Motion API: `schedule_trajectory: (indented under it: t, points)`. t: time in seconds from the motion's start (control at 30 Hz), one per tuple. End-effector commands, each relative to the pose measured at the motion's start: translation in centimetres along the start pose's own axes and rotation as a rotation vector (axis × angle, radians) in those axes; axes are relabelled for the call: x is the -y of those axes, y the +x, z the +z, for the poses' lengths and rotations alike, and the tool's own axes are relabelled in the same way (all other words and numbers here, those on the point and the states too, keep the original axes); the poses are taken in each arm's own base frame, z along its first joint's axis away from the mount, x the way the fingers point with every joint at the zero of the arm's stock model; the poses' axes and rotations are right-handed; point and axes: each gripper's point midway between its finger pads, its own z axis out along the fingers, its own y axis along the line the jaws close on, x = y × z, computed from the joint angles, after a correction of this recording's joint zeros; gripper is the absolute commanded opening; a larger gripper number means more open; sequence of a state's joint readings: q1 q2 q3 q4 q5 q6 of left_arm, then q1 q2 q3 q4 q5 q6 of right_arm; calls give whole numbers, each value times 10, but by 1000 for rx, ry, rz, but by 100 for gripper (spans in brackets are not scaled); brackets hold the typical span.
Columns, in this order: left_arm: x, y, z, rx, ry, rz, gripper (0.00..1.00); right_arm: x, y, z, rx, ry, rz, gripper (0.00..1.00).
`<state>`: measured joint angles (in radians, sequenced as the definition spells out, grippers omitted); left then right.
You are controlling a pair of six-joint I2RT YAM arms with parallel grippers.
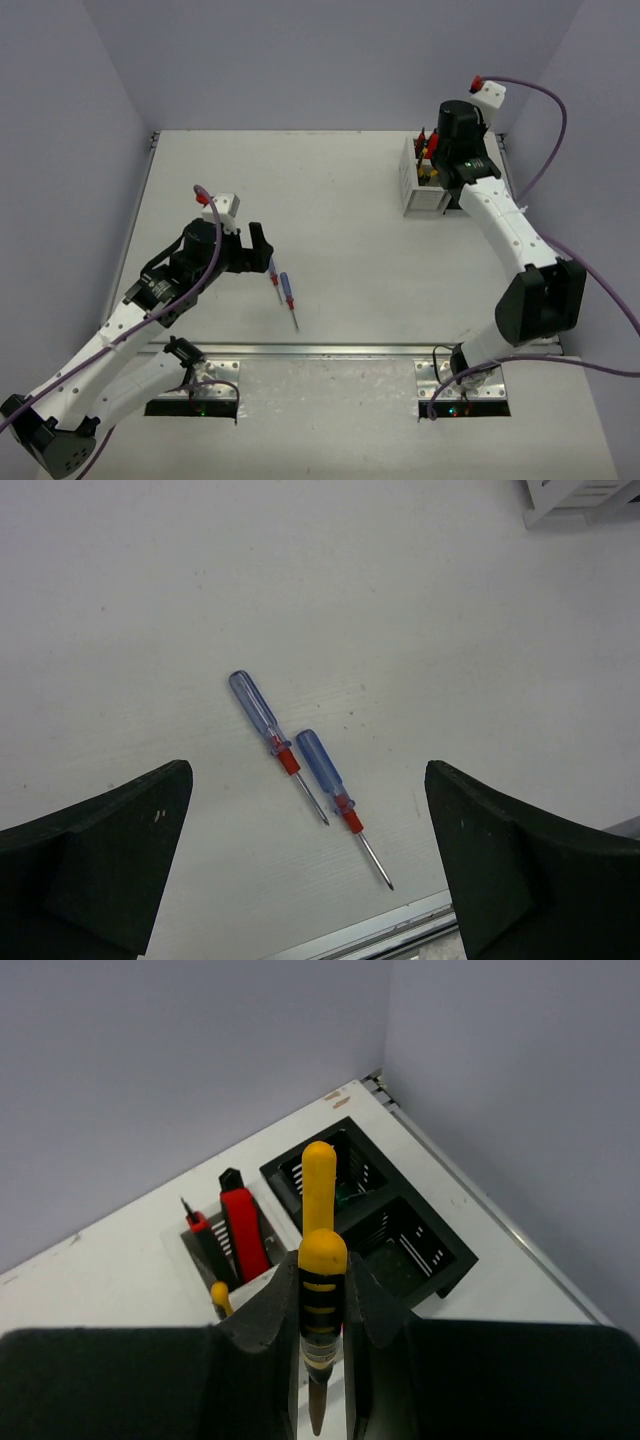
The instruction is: Sort the tools into containers
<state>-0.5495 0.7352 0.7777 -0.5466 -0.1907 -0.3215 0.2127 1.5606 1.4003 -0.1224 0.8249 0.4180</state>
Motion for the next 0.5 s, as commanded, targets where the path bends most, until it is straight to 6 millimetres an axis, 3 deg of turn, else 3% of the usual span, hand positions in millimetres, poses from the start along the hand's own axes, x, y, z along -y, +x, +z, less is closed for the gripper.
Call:
schedule_trajectory:
  t: [0.0, 0.23, 0.47]
  points:
    - [5, -17, -1, 70, 14, -26, 100, 2, -35, 15, 124, 146, 112, 0]
    - [11, -13, 0, 50, 51, -20, 100, -12, -30, 28, 146, 204, 175, 0]
    - [15, -15, -4, 62, 78, -19, 100, -26, -19, 44, 198, 220, 83, 0]
